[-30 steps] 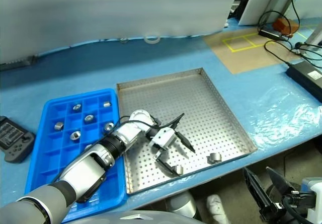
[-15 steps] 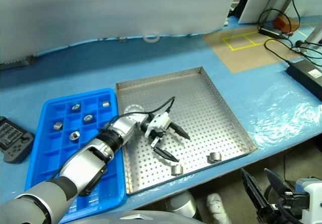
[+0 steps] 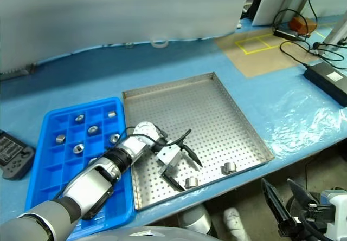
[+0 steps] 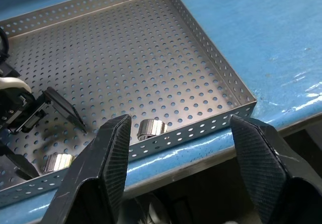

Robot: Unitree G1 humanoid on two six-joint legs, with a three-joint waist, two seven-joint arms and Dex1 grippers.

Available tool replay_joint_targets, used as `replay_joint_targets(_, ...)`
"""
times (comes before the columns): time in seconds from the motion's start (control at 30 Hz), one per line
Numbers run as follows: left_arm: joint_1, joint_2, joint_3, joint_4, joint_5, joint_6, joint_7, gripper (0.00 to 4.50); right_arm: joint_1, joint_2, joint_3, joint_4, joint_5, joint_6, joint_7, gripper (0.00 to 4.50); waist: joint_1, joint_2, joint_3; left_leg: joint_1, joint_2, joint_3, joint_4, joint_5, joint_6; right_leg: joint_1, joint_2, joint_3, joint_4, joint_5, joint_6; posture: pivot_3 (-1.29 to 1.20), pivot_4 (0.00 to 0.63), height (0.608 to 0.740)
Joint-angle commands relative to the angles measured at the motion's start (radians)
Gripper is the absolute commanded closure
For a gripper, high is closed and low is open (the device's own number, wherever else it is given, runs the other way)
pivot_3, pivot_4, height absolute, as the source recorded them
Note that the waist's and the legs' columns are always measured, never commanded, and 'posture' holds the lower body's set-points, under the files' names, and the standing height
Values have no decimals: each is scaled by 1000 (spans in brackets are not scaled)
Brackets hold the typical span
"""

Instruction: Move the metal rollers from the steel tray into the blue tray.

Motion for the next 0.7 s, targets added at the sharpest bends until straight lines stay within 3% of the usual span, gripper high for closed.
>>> replay_joint_targets(0.03, 68, -58, -3, -55, -21, 36, 24, 0, -73, 33, -147, -16, 38, 8, -115, 1249, -2, 2, -1, -2, 0, 0, 0, 0, 0, 0, 0, 0, 0, 0, 0, -860, 150, 740)
replay_joint_targets(0.33, 108, -92, 41, -134, 35, 114, 181, 0, -331, 30, -378, -16, 37, 251, -391, 1249, 1, 4, -2, -7, -1, 1, 0, -1, 0, -1, -1, 1, 0, 0, 0, -845, 150, 740)
replay_joint_targets(0.7, 185, -130, 28, -122, 96, 102, 328, 0, -454, 31, -324, -16, 71, 341, -415, 1249, -3, 6, -4, -7, -3, 0, 1, -2, 1, 0, -3, 0, 0, -1, 3, -828, 150, 740)
